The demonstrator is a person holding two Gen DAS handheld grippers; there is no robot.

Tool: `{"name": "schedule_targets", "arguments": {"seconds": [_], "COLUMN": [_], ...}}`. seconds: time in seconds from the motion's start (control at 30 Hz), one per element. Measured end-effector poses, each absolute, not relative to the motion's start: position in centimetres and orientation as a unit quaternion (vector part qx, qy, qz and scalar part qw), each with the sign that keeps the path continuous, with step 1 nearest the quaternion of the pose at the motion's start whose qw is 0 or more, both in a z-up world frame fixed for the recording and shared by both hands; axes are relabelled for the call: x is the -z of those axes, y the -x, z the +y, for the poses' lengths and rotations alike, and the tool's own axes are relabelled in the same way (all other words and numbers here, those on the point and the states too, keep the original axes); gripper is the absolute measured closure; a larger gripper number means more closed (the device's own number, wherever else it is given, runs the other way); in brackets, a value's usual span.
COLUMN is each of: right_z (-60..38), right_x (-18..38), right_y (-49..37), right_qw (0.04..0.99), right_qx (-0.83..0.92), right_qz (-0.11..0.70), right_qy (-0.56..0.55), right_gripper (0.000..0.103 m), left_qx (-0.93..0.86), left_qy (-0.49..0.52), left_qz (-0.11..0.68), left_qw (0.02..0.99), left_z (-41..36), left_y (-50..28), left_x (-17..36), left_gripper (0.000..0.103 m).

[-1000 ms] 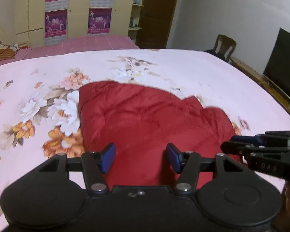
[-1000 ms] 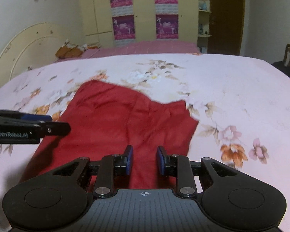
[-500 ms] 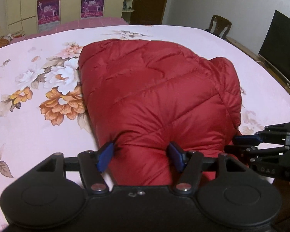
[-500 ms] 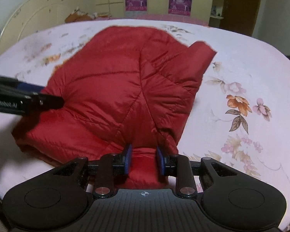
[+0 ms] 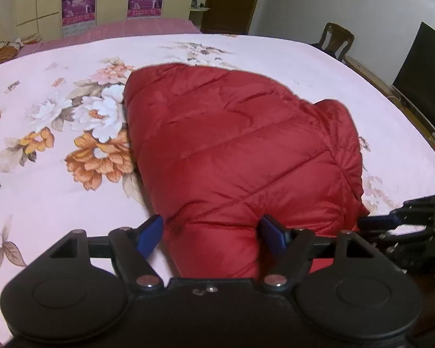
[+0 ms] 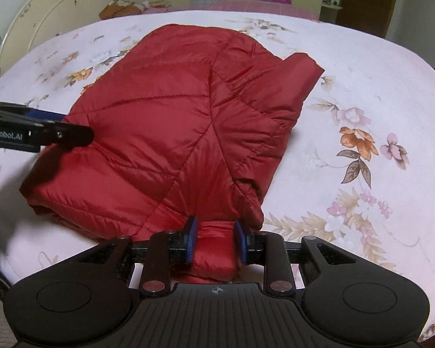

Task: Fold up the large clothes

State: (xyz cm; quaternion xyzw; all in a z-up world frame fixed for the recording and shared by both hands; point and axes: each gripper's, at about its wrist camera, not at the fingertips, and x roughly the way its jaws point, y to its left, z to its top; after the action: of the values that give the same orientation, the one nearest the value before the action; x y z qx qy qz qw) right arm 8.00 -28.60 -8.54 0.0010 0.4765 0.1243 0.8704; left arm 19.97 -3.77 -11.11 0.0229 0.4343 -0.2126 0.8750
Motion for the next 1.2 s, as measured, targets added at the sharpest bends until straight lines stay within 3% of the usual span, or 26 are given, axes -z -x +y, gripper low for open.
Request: {"name": "schedule_targets", "arguments": {"seconds": [0.1, 0.13, 0.17, 0.2, 0.23, 0.5, 0.87, 1.03, 1.2], "right_z": [-29.9, -30.5, -30.8, -31.1, -31.2, -31.2, -33.6, -34.5, -35.5], "right_x": [6.6, 6.1, 5.7, 5.5, 5.1, 5.2, 8.6, 10.5, 13.0], "right_y": [-8.2, -8.5, -8.8, -9.1, -9.3, -12.6, -18.0, -19.6, -20.6], "right_qw": [0.885, 0.888, 0.891, 0.895, 0.901, 0.904, 0.872, 0.852, 0.822], "right_qx": [-0.119, -0.117, -0.112, -0.104, -0.097, -0.105, -0.131, -0.147, -0.166], "right_qz": [0.450, 0.442, 0.437, 0.430, 0.417, 0.405, 0.433, 0.444, 0.452], "right_qy": [-0.031, -0.046, -0.056, -0.063, -0.065, -0.088, -0.185, -0.235, -0.304], "right_gripper": [0.076, 0.070, 0.053, 0.010, 0.001, 0.001, 0.001, 0.001, 0.001], "left_qx": [0.213, 0.212, 0.211, 0.209, 0.207, 0.186, 0.187, 0.196, 0.206], "left_qy": [-0.015, -0.007, 0.001, 0.006, 0.011, 0.074, 0.123, 0.135, 0.162], "left_qz": [0.428, 0.428, 0.428, 0.428, 0.431, 0.453, 0.488, 0.499, 0.509], "left_qw": [0.878, 0.878, 0.879, 0.879, 0.878, 0.869, 0.844, 0.833, 0.820], "left_z": [-3.6, -3.5, -3.4, -3.3, -3.3, -2.3, -2.2, -2.4, -2.4], "left_y": [-20.2, -20.4, -20.5, -20.7, -20.9, -23.3, -26.3, -27.1, -27.4], "left_x": [10.4, 10.1, 10.0, 9.8, 9.7, 9.6, 12.0, 13.2, 14.5], "left_gripper": [0.023, 0.018, 0.016, 0.016, 0.015, 0.012, 0.009, 0.003, 0.004]}}
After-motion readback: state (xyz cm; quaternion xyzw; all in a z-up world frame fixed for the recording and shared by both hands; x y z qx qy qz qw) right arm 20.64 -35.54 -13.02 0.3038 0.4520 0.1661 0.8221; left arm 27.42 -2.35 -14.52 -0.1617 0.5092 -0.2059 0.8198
